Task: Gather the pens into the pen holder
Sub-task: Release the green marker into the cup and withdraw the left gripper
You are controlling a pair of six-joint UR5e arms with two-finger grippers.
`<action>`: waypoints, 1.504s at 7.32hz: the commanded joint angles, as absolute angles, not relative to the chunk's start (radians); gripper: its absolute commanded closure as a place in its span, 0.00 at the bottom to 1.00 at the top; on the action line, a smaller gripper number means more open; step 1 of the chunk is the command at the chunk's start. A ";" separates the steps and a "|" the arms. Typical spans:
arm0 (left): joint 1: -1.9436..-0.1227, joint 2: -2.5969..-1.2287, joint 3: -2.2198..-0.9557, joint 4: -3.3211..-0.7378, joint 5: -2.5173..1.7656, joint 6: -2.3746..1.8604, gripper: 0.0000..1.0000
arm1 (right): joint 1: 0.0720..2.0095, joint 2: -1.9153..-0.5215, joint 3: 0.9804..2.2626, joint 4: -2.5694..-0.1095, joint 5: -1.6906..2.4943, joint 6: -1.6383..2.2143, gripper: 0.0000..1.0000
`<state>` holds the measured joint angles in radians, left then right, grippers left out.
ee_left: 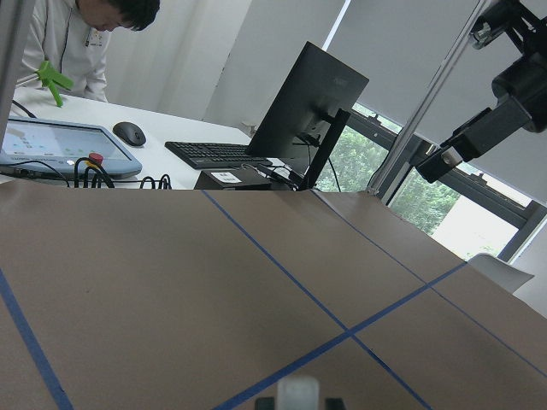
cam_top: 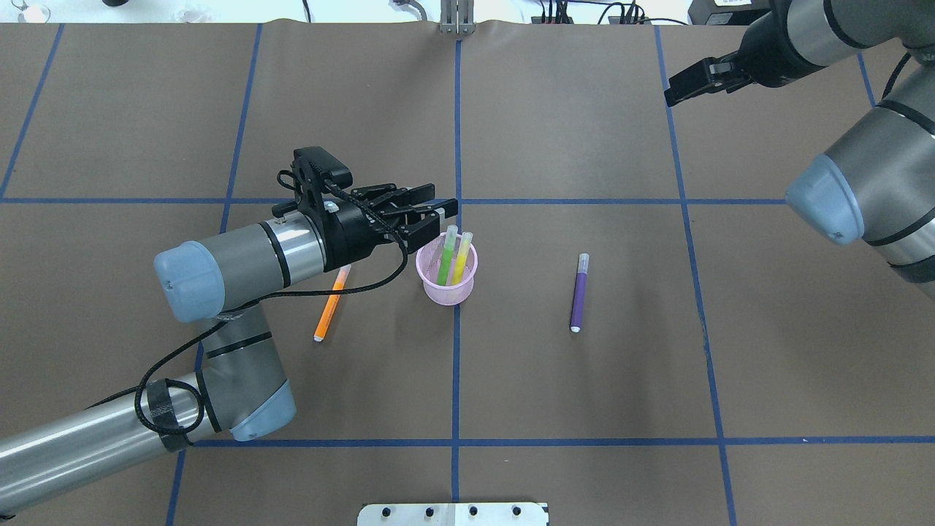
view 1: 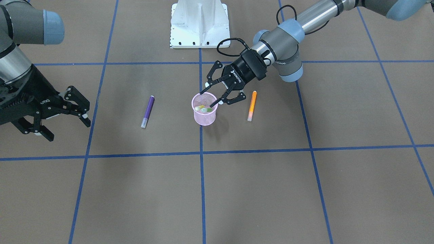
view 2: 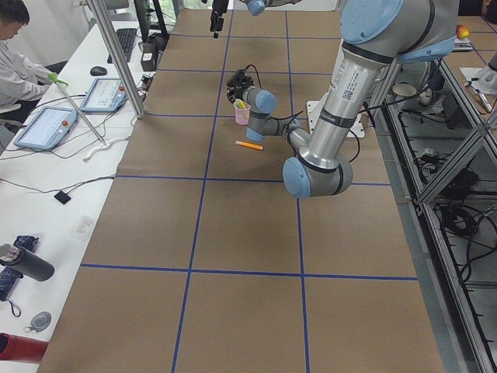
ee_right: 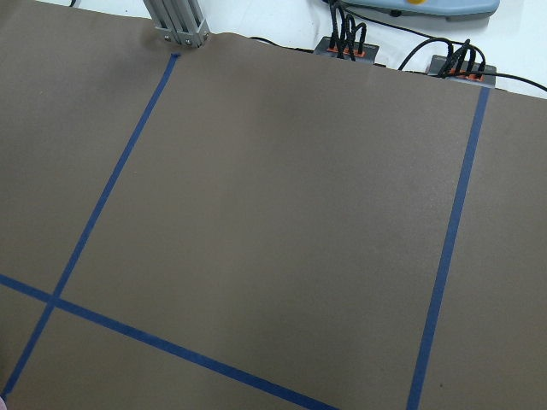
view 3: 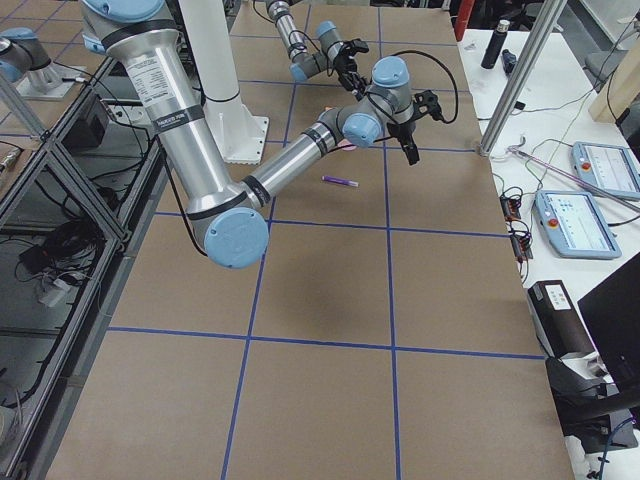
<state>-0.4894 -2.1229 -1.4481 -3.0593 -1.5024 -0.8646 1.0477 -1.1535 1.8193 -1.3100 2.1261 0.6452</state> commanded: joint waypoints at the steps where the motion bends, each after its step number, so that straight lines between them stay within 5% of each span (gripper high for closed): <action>1: -0.486 -2.126 -1.453 -3.048 -1.508 -0.873 0.00 | 1.048 -1.154 1.821 -1.310 2.126 0.646 0.00; 3: -0.508 -2.088 -1.501 -2.983 -1.566 -0.873 0.00 | 1.046 -1.154 1.824 -1.310 2.126 0.658 0.00; 6: -0.714 -1.870 -1.869 -2.436 -1.901 -0.861 0.00 | 1.019 -1.152 1.827 -1.310 2.126 0.696 0.00; 11: -1.303 -1.674 -1.902 -2.019 -2.487 -0.389 0.00 | 0.749 -1.144 1.903 -1.500 1.788 1.073 0.00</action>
<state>-1.2053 -1.7532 -1.9068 -2.0755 -2.4496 -0.5171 0.8270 -1.1514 1.8629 -1.3822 1.8813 0.9822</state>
